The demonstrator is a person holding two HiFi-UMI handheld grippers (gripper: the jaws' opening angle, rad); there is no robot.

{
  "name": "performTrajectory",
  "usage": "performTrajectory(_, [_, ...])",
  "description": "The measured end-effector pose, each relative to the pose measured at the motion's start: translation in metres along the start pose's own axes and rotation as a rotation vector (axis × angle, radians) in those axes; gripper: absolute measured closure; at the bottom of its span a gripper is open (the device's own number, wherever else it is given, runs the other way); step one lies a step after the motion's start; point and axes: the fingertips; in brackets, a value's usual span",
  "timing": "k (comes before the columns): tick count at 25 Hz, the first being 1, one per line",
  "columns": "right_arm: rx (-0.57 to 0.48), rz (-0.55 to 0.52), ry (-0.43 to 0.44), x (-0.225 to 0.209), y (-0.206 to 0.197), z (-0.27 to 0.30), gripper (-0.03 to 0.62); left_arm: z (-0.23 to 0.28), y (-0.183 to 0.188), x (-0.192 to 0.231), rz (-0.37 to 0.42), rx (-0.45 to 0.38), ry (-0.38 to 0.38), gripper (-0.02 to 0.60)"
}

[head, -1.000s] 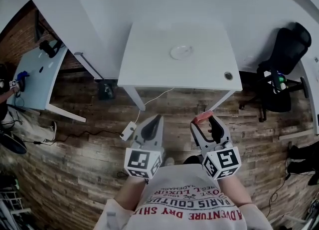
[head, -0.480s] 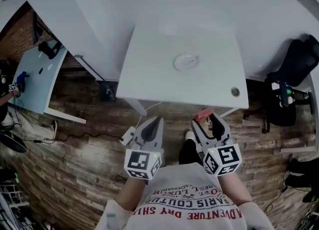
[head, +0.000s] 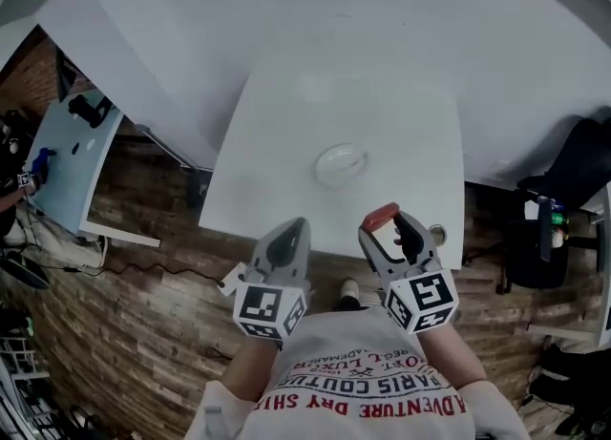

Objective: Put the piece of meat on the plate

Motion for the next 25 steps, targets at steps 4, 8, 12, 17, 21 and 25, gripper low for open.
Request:
performTrajectory(4, [0.028, 0.031, 0.031, -0.044, 0.001, 0.018, 0.316, 0.040, 0.003, -0.007, -0.014, 0.015, 0.039, 0.575])
performTrajectory(8, [0.061, 0.029, 0.050, -0.068, -0.002, 0.036, 0.316, 0.064, -0.005, -0.005, -0.019, 0.057, 0.064, 0.575])
performTrajectory(12, [0.098, 0.042, 0.056, -0.083, -0.006, 0.056, 0.316, 0.088, -0.009, 0.000, -0.025, 0.085, 0.068, 0.575])
performTrajectory(17, [0.131, 0.053, 0.028, -0.096, -0.004, 0.085, 0.316, 0.119, 0.000, 0.009, -0.013, 0.077, 0.022, 0.575])
performTrajectory(21, [0.153, 0.072, -0.011, -0.108, -0.002, 0.115, 0.316, 0.148, 0.003, 0.027, -0.001, 0.100, -0.024, 0.575])
performTrajectory(25, [0.196, 0.111, -0.050, -0.121, -0.010, 0.145, 0.316, 0.179, -0.003, 0.046, 0.014, 0.145, -0.064, 0.575])
Point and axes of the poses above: the fingertips, and each gripper's own axes: z forward along the fingers, x to its left, y out of its top, and after that the axes turned 15 degrees about y, right-handed
